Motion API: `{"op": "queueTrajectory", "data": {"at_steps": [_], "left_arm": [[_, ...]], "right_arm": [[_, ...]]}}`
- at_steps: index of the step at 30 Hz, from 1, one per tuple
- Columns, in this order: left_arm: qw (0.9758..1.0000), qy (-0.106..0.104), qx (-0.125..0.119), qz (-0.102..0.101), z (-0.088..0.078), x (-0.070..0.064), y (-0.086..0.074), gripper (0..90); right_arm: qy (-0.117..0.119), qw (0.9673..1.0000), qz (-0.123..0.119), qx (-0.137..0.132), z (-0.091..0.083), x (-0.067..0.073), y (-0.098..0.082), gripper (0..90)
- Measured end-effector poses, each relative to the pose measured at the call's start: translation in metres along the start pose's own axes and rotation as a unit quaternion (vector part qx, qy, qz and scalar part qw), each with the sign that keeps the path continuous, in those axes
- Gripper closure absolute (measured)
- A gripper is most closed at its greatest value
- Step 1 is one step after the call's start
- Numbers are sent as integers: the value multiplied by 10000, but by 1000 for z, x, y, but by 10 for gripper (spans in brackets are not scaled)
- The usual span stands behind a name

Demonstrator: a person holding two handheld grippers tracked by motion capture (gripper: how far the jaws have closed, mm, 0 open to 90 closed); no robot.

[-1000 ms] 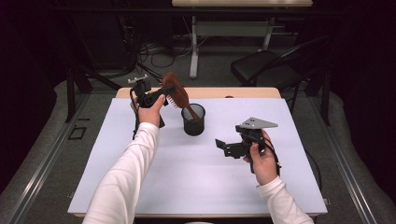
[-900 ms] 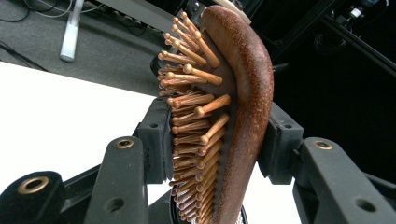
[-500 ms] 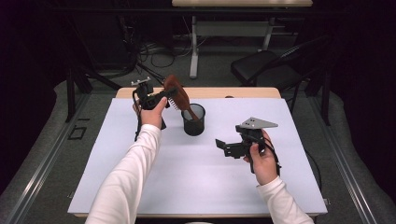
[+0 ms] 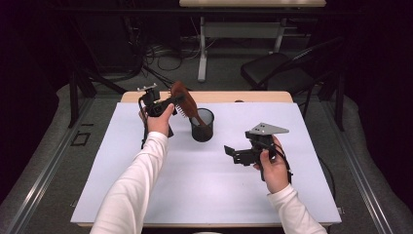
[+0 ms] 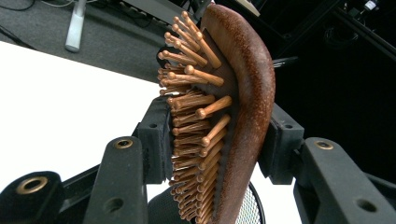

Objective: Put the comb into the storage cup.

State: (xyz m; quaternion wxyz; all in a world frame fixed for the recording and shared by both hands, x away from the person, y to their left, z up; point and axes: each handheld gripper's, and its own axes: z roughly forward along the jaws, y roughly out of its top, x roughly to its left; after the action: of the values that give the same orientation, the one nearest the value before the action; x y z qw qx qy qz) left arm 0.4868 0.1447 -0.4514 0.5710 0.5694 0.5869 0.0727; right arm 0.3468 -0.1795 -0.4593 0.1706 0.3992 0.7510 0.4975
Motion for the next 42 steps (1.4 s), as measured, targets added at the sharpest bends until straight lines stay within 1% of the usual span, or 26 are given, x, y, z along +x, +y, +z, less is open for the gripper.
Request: {"op": "queueTrajectory", "data": {"at_steps": [1, 3, 8, 17, 19, 21, 25, 26, 30, 35, 37, 38, 39, 42], "left_arm": [[10000, -6, -2, -35, 0, 0, 0, 526], [10000, -6, -7, -28, 1, 0, 0, 526], [10000, -32, 7, 46, 1, 1, 0, 524], [10000, -63, 5, 71, 1, 2, -1, 518], [10000, -63, -5, 41, 1, 3, -1, 515], [9999, -83, -2, 71, 1, 4, -1, 511], [9999, -114, -18, 47, 0, 6, -2, 500], [9999, -120, -25, 15, 0, 7, -2, 499], [9999, -118, -12, 39, 0, 7, -1, 494], [9999, -112, 32, 22, -2, 8, -1, 486], [9999, -138, 3, -77, -2, 9, -1, 478], [9999, -142, 25, -62, -3, 11, 0, 475], [9998, -158, 13, -123, -3, 12, 0, 473], [9999, -125, 28, -113, -4, 15, 0, 467]], "right_arm": [[-2, 10000, 5, 3, 0, 0, 0, 32], [-6, 10000, -3, 9, 0, 0, 0, 32], [-10, 10000, -1, 8, 0, 0, 0, 32], [5, 10000, -36, 32, 2, 1, -1, 32], [1, 10000, -30, 30, 1, 1, -1, 32], [3, 10000, -15, 26, 1, 1, -1, 32], [5, 10000, -15, 26, 1, 1, -1, 32], [7, 10000, -22, 28, 2, 1, -1, 32], [8, 10000, -35, 31, 2, 1, -1, 32], [0, 10000, -17, 21, 1, 1, -1, 32], [-2, 10000, -17, 13, 1, 0, -1, 32], [0, 10000, -17, 13, 1, 0, -1, 33], [-1, 10000, -18, 14, 1, 0, -1, 33], [-1, 10000, -13, 12, 1, 0, -1, 33]]}}
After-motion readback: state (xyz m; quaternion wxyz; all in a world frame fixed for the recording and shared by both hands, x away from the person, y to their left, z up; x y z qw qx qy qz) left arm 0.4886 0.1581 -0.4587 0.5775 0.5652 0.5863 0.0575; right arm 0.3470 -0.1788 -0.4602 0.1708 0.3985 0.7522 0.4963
